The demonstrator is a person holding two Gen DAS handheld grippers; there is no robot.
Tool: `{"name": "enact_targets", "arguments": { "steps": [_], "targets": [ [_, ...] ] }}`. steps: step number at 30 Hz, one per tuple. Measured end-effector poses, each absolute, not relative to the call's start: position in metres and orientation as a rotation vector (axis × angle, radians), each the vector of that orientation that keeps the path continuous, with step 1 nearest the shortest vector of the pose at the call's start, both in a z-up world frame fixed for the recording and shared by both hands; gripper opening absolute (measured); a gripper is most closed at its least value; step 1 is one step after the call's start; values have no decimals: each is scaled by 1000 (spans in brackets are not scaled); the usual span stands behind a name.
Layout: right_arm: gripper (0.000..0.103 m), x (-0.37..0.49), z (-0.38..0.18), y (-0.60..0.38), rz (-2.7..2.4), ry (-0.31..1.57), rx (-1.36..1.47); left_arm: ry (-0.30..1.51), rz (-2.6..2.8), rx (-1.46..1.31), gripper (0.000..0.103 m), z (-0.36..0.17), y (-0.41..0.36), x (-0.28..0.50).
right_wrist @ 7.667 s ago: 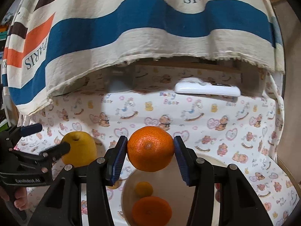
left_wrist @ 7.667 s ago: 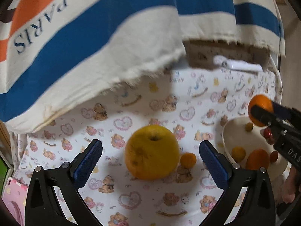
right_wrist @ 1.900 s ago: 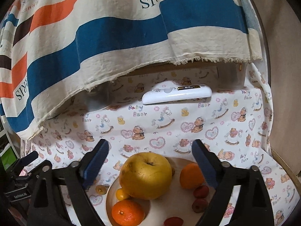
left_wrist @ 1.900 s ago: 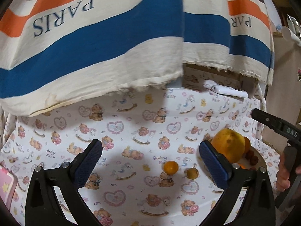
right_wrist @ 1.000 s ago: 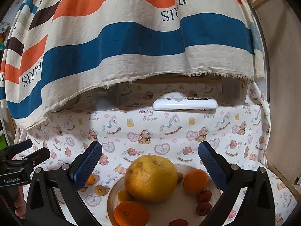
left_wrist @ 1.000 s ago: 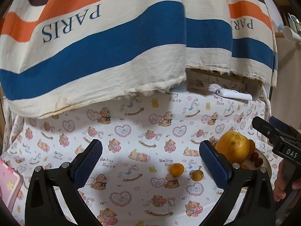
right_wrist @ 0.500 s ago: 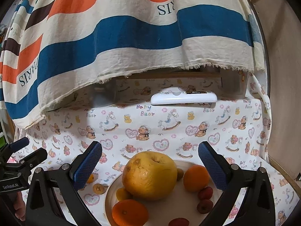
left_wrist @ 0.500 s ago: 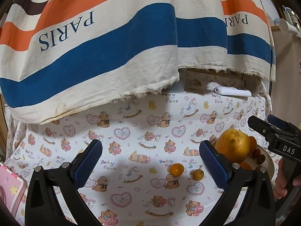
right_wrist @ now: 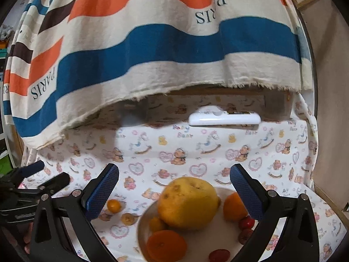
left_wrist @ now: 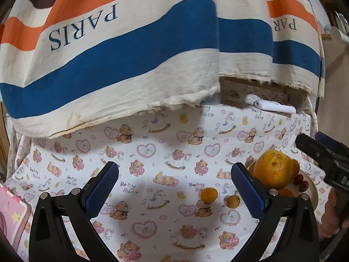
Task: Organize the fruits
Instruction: 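Move both tools back from the plate toward the small fruits on the cloth, then grasp the small yellow fruit on the cloth with the right tool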
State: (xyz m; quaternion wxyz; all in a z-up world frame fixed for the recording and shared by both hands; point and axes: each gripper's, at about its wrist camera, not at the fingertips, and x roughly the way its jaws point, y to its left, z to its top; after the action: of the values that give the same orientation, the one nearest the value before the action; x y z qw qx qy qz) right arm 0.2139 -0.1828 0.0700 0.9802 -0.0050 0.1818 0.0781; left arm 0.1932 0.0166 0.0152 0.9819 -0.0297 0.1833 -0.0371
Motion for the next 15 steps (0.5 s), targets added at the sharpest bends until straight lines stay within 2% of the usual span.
{"name": "enact_targets", "arguments": {
  "steps": [3,5,7,14,15],
  "targets": [
    [87,219,75,-171,164,437,-65,385,-45,-70,102,27,26,192],
    [80,224,72,-165,185,506,-63,401,-40,-84,102,36,34,192],
    [66,231,66,-162,229,589,-28,425,-41,-118,102,44,47,192],
    [45,251,32,-126,299,771,-113,440,11,-163,102,53,73,193],
    [34,254,28,-122,313,796,-117,445,12,-164,102,52,75,194]
  ]
}}
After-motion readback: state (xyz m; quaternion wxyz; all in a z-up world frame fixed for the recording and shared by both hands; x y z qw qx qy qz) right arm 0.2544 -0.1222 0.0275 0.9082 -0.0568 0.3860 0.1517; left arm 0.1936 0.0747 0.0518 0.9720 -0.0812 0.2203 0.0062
